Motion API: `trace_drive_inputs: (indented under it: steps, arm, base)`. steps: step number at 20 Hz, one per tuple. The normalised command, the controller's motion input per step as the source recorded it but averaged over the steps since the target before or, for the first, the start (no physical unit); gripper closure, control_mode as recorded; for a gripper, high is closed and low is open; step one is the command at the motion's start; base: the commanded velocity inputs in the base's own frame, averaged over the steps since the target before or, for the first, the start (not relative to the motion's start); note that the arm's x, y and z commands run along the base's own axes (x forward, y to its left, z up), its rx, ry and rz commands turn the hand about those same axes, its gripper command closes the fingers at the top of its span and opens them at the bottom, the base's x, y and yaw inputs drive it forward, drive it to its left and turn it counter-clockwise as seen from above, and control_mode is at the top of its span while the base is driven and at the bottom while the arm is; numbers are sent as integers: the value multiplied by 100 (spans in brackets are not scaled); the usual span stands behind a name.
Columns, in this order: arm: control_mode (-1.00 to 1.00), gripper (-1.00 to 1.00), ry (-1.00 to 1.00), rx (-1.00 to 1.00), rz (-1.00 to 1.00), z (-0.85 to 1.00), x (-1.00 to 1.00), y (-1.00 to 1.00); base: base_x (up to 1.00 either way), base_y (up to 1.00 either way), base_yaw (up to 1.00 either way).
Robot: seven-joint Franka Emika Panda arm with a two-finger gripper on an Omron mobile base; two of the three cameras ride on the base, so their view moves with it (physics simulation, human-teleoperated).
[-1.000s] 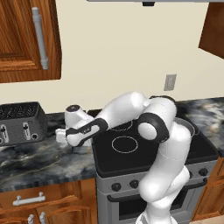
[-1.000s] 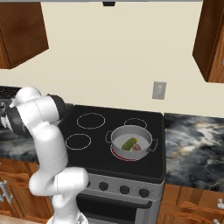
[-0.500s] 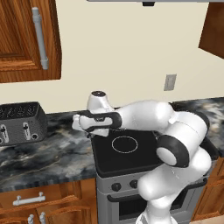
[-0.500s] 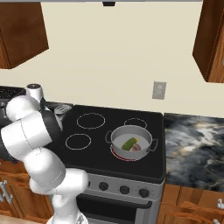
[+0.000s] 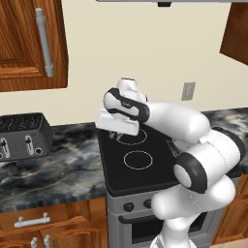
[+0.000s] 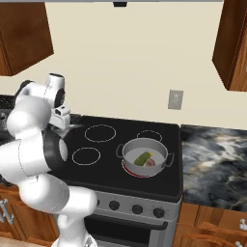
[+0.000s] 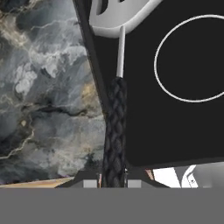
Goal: Put the cucumber and mushroom in the pot. Retrieve the spatula and lightly stir the vegetables in the pot.
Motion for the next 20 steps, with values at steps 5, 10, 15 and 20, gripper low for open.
trace_drive_inputs:
  steps: [5,10,15,20]
  arm:
    - [-100,100,-1,-4,14,28,-17,-49]
    - [-100,100,-18,2,15,35,-18,-61]
    - [-100,100,-22,8,15,38,-17,-58]
    - [-100,100,-1,1,17,52,-28,-67]
  base:
    - [0,0,0]
    - [0,0,0]
    - [0,0,0]
    - [0,0,0]
